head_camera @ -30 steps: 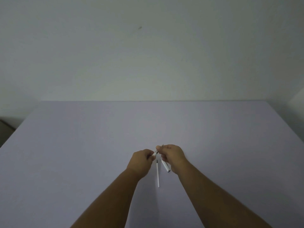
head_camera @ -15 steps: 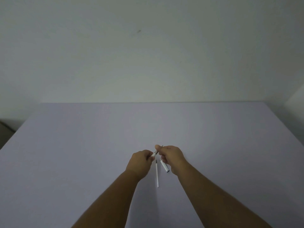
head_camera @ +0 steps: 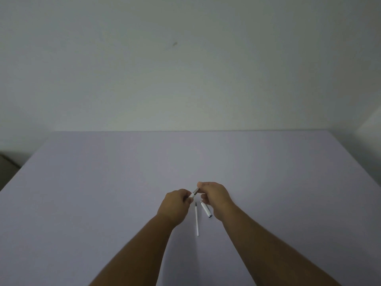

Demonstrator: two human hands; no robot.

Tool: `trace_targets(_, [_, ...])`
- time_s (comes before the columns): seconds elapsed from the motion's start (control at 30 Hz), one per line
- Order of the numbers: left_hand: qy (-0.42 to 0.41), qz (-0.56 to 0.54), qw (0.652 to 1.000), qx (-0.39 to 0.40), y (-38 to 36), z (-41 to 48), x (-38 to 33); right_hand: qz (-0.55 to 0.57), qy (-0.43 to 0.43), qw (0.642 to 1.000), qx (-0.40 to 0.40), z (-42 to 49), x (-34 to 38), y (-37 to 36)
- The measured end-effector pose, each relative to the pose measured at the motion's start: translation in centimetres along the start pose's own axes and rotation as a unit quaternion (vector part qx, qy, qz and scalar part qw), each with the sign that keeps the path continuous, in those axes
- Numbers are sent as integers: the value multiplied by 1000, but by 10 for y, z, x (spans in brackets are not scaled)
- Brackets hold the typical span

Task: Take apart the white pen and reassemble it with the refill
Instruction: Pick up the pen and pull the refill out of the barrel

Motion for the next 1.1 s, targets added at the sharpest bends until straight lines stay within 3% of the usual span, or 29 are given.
trace_targets(0.4, [-12, 12, 1000, 2, -1, 1, -5, -26, 5, 999, -29, -2, 1, 2])
trace_targets(1.1, [-23, 17, 1000, -11, -3, -2, -8, 19, 23, 1000, 10, -15, 2, -2])
Point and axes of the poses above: each hand's wrist, its own z-axis towards the middle knuckle, its own y-axis out of the back of the hand, x = y × z, the point moved 4 cm from there along z, towards the middle knuckle, and after that the axes turned 15 degrees about -y, right-handed, at the moved point
